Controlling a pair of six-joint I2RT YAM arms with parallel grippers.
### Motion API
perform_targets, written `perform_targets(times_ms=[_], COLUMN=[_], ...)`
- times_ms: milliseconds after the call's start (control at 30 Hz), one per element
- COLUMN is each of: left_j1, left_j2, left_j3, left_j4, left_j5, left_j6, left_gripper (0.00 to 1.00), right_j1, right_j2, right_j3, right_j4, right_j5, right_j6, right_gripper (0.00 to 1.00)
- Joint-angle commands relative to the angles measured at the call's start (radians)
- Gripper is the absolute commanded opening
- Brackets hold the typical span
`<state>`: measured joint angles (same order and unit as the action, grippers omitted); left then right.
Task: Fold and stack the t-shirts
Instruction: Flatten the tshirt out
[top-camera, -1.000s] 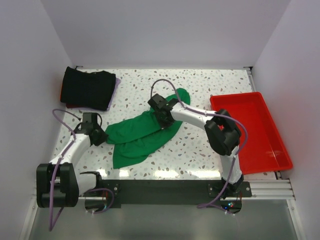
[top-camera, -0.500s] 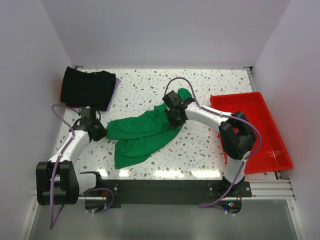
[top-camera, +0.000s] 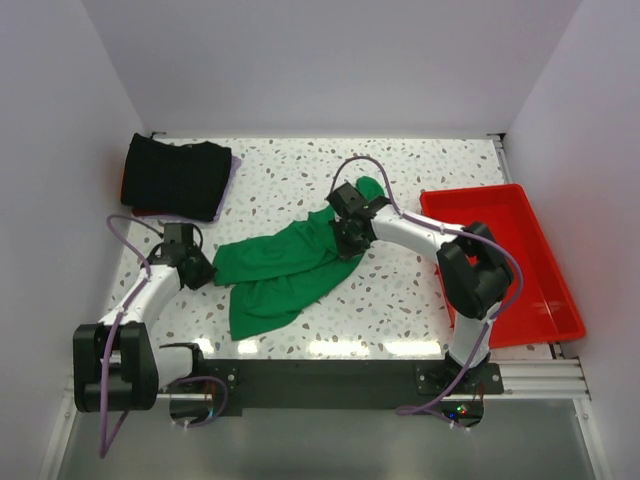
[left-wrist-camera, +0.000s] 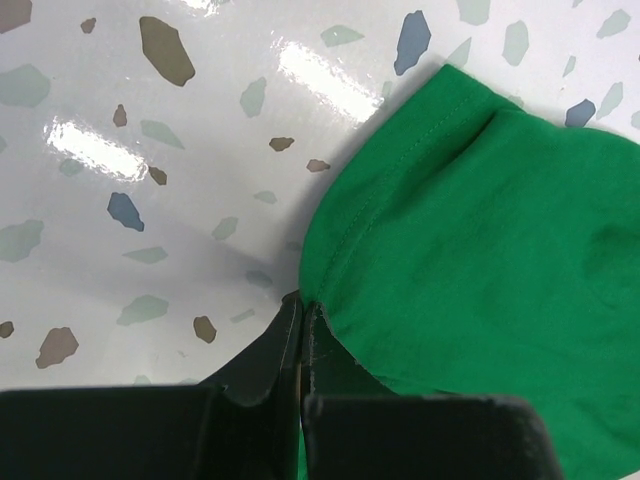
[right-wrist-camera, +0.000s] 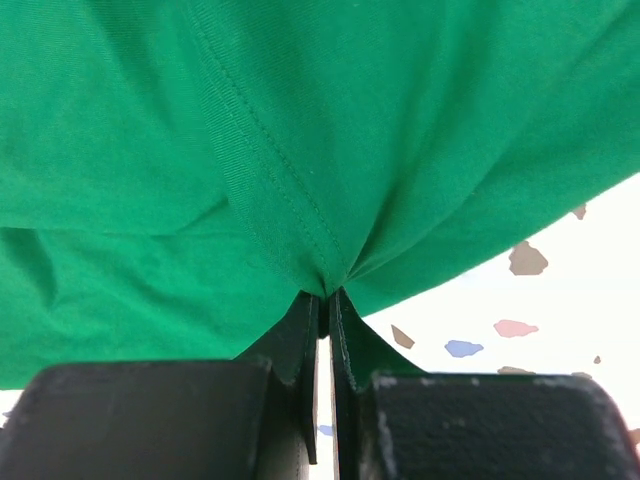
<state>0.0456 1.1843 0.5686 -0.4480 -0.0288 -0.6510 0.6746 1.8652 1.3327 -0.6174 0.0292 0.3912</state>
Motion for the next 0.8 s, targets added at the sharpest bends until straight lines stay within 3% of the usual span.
perform_targets(times_ms=[0,300,500,633,767], left_j1=[0.013,0.095,0.192,0.224,0.231], left_j2=[0.0,0.173,0.244,0.242,0.168], left_j3=[0.036,0.384,0.718,0.891,1.005], left_j4=[0.028,0.019,-0.034,-0.075,-0.095], left_j5=[0.024,0.118,0.156,0.184,0.19], left_j6=[0.022,0.031,0.013,0.002,0.013], left_gripper=[0.0,0.0,0.0,0.0,0.0], right_j1=[-0.024,-0.233,-0.378,-0.417,-0.432], right_j2=[-0.037,-0.126,-0.094,-0.095,-0.19], right_j3=[0.034,0.305,0.627,0.854,0.913], right_j4=[-0.042,-0.217,-0.324,-0.37,-0.316], right_j5=[-0.011,-0.005,-0.008,0.009,0.041], right_j6=[0.003,-0.083,-0.124,-0.111,-0.078], right_gripper=[0.0,0.0,0.0,0.0,0.0])
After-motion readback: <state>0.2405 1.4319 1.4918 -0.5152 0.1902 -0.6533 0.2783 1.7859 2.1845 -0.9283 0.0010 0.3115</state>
